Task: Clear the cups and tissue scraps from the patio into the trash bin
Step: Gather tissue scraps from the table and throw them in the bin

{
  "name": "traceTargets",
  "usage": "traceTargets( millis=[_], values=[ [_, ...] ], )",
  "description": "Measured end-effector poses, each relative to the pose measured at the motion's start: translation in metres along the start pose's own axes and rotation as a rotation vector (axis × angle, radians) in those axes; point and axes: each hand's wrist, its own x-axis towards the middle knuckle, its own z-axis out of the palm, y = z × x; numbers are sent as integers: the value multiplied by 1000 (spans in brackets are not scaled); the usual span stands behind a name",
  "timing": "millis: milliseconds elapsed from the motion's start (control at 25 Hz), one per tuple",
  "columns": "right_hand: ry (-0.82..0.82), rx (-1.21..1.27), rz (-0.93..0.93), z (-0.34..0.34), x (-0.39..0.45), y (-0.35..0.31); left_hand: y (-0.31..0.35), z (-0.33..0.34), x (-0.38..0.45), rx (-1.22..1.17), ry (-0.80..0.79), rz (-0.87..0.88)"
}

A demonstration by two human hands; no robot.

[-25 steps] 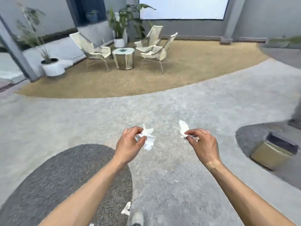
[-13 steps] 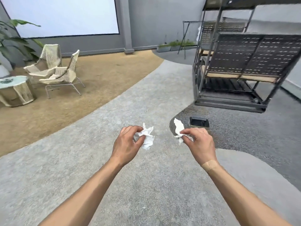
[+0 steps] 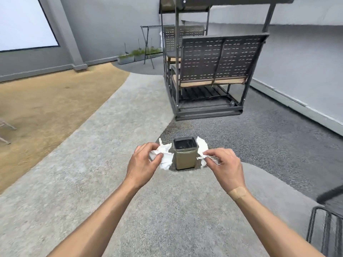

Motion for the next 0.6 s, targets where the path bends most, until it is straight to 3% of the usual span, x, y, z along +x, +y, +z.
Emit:
traceTargets(
  millis=[280,600],
  values=[
    [-51,-16,43,0,124,117,11,109,125,-54,-36,-90],
    [-107,-24,39,52,233,184,-27,171,227,-45,-29,-177]
  ],
)
